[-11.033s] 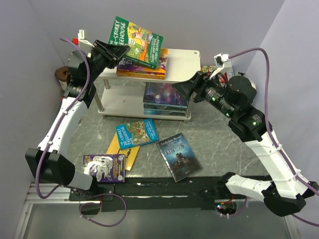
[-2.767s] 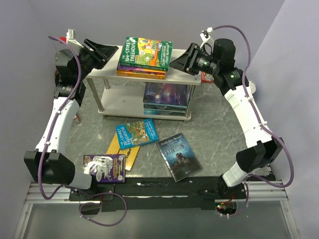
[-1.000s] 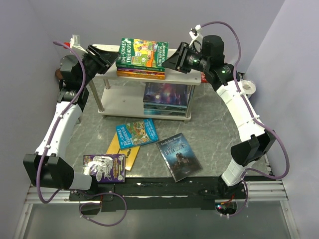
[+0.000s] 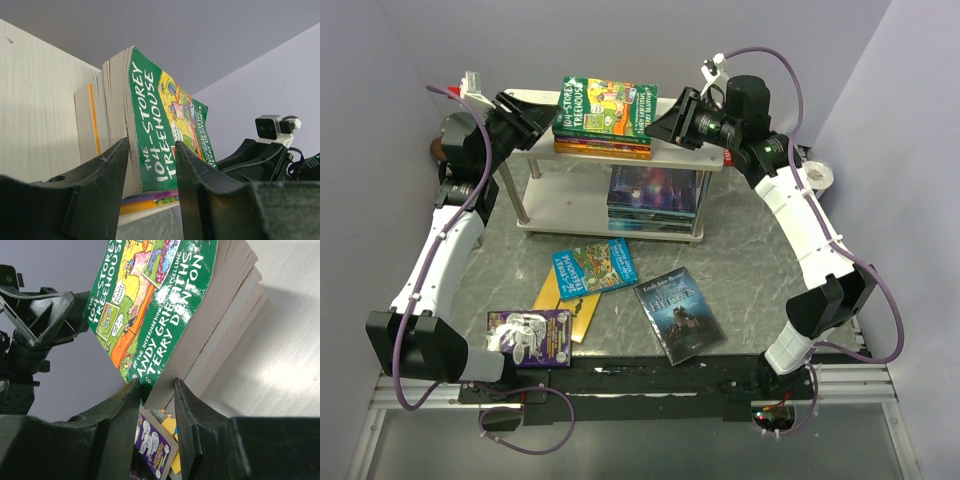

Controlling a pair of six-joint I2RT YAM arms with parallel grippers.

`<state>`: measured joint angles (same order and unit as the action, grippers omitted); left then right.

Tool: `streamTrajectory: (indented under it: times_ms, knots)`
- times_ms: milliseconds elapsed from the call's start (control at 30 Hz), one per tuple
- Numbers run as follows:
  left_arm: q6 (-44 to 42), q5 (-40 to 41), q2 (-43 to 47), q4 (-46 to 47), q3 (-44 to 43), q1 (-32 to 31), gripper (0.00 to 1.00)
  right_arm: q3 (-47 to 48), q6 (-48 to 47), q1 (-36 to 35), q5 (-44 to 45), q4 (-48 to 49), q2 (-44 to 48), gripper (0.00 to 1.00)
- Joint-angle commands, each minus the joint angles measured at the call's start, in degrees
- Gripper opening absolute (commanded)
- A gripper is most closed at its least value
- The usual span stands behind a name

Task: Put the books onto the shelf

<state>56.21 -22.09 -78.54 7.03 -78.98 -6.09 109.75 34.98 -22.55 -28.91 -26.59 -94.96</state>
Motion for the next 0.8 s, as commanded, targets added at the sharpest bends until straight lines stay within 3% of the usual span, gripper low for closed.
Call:
streamTrajectory:
  times_ms: [0, 267, 500, 600, 700, 767]
  knots:
    - [-0.30, -2.70, 2.60, -0.52, -0.21, -1.65, 0.50, -0.51, 0.09, -1.54, -0.80, -0.39, 2.59, 0.42]
    - [-1.80, 0.64, 2.96, -4.21, -2.75, -0.42, 0.63, -1.38, 0.88, 1.53, -0.71, -0.31, 4.77, 0.48]
    - [0.04, 5.28, 5.93, -11.67, -4.51, 6.00, 0.70, -4.46, 1.06, 4.88, -0.19, 0.49, 11.01, 0.52]
    - [-0.04, 15.20, 11.73, -17.04, -1.45, 7.32, 0.71, -10.50, 0.09, 4.18, 2.36, 3.54, 18.29, 0.53]
    - [1.18, 22.08, 20.25, -21.78, 7.06, 6.71, 0.72, -31.18, -0.61, 1.56, 4.55, 11.78, 29.28, 0.54]
    - [1.71, 27.87, 26.82, -23.89, 15.38, 4.35, 0.72, -40.19, -1.40, -0.65, 7.35, 15.76, 36.99, 0.54]
